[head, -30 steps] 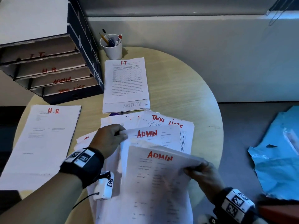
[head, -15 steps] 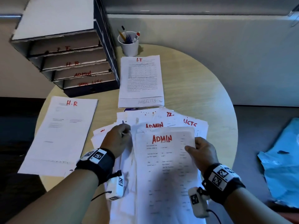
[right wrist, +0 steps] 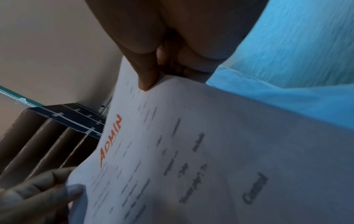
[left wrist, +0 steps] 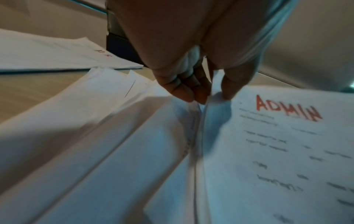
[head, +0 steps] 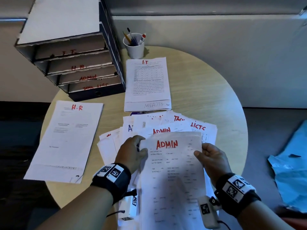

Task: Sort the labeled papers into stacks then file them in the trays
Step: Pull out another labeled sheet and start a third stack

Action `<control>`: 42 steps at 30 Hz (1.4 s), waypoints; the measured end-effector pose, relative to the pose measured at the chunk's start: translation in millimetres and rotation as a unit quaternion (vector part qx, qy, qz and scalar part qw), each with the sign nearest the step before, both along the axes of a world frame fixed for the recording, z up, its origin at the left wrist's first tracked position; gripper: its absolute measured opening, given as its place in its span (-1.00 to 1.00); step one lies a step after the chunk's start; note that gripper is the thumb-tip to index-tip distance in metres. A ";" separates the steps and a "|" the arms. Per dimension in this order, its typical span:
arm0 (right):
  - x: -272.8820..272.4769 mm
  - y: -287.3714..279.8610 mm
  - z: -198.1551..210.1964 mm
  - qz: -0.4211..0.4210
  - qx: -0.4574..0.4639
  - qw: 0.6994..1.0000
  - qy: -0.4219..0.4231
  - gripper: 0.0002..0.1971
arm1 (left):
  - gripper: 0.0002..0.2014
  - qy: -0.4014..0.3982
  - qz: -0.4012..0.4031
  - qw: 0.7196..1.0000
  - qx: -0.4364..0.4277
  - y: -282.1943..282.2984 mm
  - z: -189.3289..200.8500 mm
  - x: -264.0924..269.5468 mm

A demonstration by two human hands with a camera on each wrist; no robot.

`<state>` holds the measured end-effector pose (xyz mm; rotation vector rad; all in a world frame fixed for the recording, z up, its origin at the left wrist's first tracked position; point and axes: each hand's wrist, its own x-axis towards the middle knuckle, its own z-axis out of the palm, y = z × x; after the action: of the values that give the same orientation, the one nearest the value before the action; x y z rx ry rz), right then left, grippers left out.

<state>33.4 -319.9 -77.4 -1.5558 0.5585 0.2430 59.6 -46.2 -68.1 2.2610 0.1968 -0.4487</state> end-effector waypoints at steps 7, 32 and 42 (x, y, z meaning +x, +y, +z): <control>-4.1 -6.3 -2.8 0.035 -0.238 0.970 -0.040 -0.34 | -0.87 -0.131 -0.105 0.985 -0.046 4.4 3.5 -15.9; 0.3 -32.6 -8.8 0.097 -0.049 0.993 -0.050 -0.80 | -0.79 0.075 -0.239 0.965 -0.079 -21.1 19.4 41.6; -16.9 -36.2 -15.1 0.041 0.021 0.999 -0.008 -0.82 | -0.43 0.043 -0.185 0.921 0.340 -19.3 1.8 63.8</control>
<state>16.5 -356.1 -92.6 -1.5399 0.4753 0.3026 123.4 -65.4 -66.3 2.9817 -0.0486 -0.7715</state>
